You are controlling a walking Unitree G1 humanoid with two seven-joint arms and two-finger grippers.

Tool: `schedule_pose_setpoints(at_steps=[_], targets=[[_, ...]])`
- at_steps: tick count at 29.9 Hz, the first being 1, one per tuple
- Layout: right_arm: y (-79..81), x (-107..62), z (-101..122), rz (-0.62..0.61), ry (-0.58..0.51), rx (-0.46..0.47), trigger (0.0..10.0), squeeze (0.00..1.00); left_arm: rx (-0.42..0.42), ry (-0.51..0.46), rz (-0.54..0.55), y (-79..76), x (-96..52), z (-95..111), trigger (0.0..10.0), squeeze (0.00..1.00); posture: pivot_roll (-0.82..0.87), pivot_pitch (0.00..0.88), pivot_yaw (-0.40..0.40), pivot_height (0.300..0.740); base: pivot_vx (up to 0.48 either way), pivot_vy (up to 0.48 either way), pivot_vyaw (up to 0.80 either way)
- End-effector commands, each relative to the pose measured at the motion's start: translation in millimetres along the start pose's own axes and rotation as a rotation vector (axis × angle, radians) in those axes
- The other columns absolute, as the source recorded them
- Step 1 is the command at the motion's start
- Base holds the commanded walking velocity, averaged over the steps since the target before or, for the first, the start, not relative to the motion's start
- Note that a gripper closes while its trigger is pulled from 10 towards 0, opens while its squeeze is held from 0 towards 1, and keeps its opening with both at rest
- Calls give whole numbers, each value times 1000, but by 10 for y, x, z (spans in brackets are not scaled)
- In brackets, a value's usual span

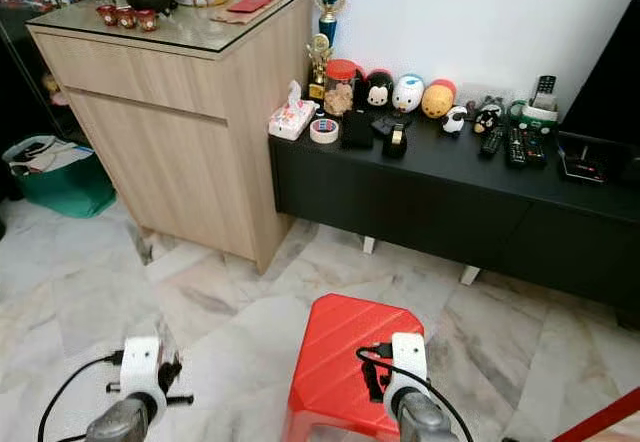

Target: Hang keys on a hook

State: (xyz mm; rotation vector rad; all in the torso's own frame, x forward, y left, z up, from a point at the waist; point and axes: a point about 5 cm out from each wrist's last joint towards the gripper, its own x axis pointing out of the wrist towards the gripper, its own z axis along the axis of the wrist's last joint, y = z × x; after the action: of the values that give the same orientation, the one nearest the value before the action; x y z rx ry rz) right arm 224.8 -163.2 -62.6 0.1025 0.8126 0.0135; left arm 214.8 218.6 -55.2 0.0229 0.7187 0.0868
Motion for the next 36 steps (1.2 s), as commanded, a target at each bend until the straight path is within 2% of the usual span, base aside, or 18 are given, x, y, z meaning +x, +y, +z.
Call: schedule_pose_setpoints(at_steps=[1, 5, 9, 10, 12, 14, 20, 30, 36], targets=[[-99, -34, -114, -36, 35, 18, 10000, 0, 49, 119, 41, 76, -63, -242, 10000, 0, 68, 0, -37, 740, 0, 0, 0], [-206, -101, -320, -62, 98, 47, 10000, 0, 37, 230, 72, 93, -177, -545, 10000, 0, 59, 0, -38, 740, 0, 0, 0], [-231, -120, -375, -70, 118, 41, 10000, 0, 3, 244, 78, 70, -214, -628, 10000, 0, 56, 0, -41, 740, 0, 0, 0], [-281, -122, -348, -120, 90, 160, 10000, 0, -21, 231, 76, 56, -213, -624, 10000, 0, 56, 0, -39, 740, 0, 0, 0], [-320, -122, -324, -151, 76, 215, 10000, 0, -35, 220, 77, 53, -211, -615, 10000, 0, 52, 0, -35, 740, 0, 0, 0], [-316, -116, -311, -138, 88, 144, 10000, 0, -40, 219, 76, 51, -209, -612, 10000, 0, 46, 0, -34, 740, 0, 0, 0], [-324, -121, -333, -132, 115, 80, 10000, 0, -38, 220, 77, 42, -199, -598, 10000, 0, 42, 0, -33, 740, 0, 0, 0], [-306, -163, -483, -143, 151, 97, 10000, 0, -43, 220, 76, 31, -196, -596, 10000, 0, 44, 0, -23, 740, -172, 0, 0], [-234, -166, -538, -142, 168, 102, 10000, 0, -48, 229, 80, 53, -207, -616, 10000, 0, 52, 0, -18, 740, -279, 0, 0]])
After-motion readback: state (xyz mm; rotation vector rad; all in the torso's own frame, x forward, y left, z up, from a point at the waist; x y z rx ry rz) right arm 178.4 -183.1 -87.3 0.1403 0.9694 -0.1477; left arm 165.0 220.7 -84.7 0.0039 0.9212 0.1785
